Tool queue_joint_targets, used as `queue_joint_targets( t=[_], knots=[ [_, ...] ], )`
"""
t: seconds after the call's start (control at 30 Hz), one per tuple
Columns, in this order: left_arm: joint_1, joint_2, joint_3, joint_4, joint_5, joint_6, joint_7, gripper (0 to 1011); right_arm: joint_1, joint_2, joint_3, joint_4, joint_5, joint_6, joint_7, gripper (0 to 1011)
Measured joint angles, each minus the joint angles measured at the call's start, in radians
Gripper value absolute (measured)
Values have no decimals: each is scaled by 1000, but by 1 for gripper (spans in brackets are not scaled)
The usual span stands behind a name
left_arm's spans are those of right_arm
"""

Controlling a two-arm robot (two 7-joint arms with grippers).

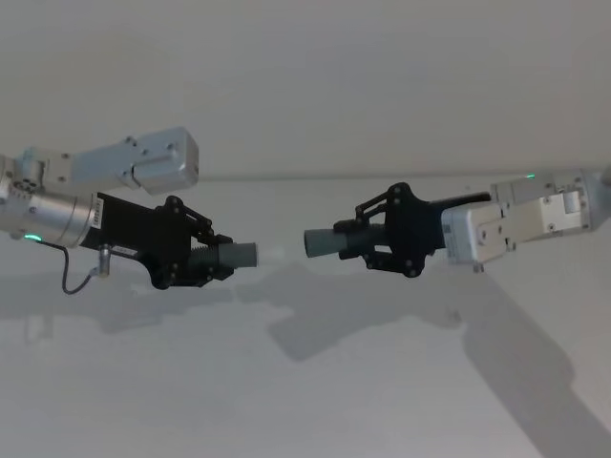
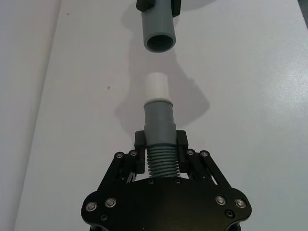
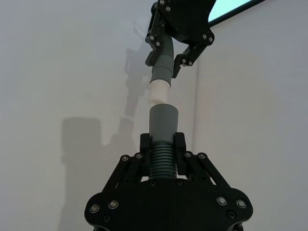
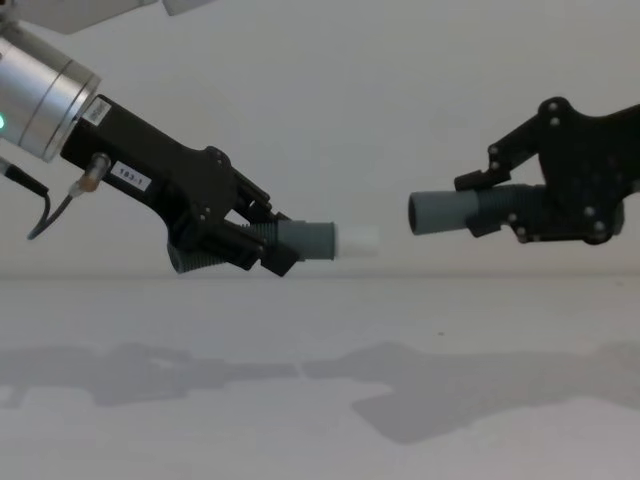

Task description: Use both hands to pick up one end of the pipe from the table, align the ends, and insert them.

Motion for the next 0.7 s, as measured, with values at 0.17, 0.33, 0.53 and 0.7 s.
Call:
queue_joint_targets(
  t=[0.17,0.33,0.53,0.7],
  knots=[
    [0,0,0,0,0,0,0,336,-2,-4,-4,-9,1,15,-6,264],
    [0,0,0,0,0,0,0,336,-2,-7,-12,-17,-3,28,-12,264],
    [0,0,0,0,0,0,0,336,0,-10,-24,-21,-17,39,-19,264],
    [0,0,0,0,0,0,0,336,1,-15,-35,-22,-31,45,-24,264]
  ],
)
